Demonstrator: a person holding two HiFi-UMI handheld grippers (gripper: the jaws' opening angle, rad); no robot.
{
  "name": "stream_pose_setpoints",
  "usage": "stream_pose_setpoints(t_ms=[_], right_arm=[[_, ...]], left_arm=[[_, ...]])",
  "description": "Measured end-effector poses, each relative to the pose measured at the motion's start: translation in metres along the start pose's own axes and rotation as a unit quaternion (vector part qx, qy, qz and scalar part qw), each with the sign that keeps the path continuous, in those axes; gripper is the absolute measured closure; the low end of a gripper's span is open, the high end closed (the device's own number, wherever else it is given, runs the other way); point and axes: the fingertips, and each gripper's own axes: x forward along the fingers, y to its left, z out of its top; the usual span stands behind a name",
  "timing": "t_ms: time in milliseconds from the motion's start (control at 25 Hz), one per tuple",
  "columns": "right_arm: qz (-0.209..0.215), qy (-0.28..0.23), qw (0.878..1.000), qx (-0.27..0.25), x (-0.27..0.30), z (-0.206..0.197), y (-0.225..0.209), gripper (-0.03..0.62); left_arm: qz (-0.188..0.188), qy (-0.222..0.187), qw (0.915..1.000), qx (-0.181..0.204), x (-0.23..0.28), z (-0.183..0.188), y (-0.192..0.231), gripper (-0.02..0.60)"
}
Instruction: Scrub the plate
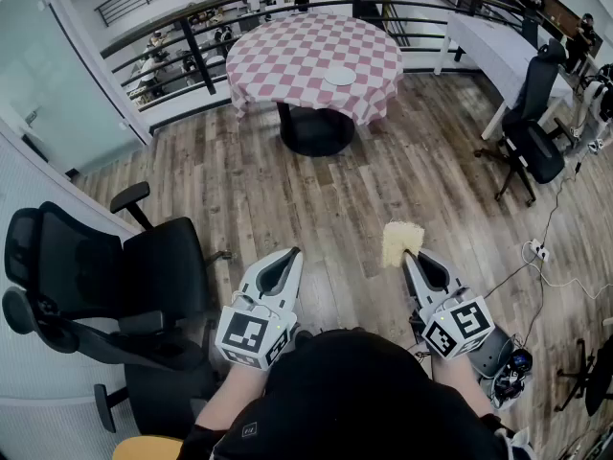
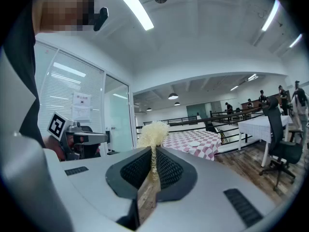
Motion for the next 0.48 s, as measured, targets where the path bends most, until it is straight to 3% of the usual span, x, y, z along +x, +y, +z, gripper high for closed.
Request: stream_pose_setpoints(t_ms=[480], right_arm=[[-0.005, -0.002, 1.0, -0.003, -0.026, -0.002, -0.029, 0.557]], left_arm=[[0.001, 0.001, 1.0, -0.002, 0.02, -0.004, -0.029, 0.578]])
